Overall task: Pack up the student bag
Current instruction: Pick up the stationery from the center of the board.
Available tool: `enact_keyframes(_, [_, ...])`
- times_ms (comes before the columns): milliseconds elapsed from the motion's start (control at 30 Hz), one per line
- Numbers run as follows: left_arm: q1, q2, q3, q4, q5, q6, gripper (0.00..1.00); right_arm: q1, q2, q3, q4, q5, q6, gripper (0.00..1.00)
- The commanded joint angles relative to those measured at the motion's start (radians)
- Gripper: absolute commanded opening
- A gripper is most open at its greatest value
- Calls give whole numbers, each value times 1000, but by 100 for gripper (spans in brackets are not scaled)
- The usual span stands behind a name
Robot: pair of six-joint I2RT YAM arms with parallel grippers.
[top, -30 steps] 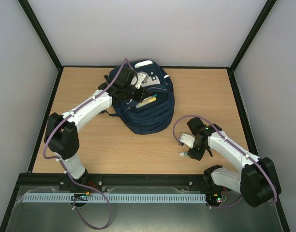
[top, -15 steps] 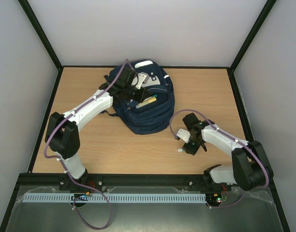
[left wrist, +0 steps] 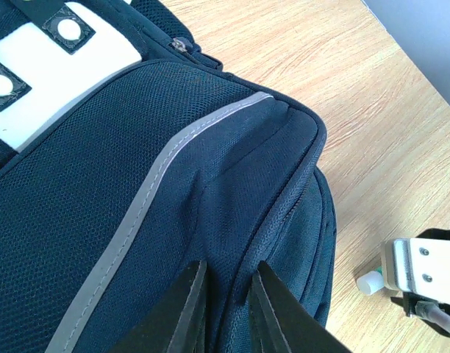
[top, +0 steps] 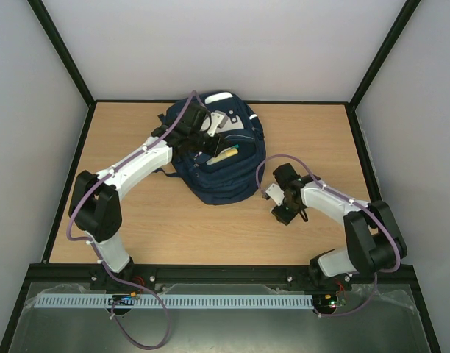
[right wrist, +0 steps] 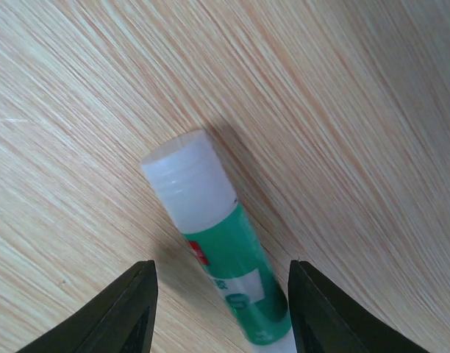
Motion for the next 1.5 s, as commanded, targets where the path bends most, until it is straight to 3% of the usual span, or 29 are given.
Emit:
enact_keyframes(0, [-13,1,40,6,16,3,15,-3,27,4,-9,30,52,49])
enact_keyframes(433, [-22,6,41,5,10,7,15,-3,23,-5,0,46,58,42])
enact_keyframes(533, [-25,6,43,2,10,7,15,-3,12,-11,13,51,56,36])
enact_keyframes(767, [-27,6,43,4,19,3,15,-3,-72,-13,54,77,32,9])
enact_keyframes(1033, [-42,-2,46,-7,-13,24,15,6,-284,129,1,-21,-64,3])
enact_keyframes(1267, [-63,2,60,-26,-18,40,15,173,-318,285,-9,25,-208,1])
enact_keyframes(1467, [-78,-2,62,-31,-19,49,15,348,-293,197,174,235,-421,1])
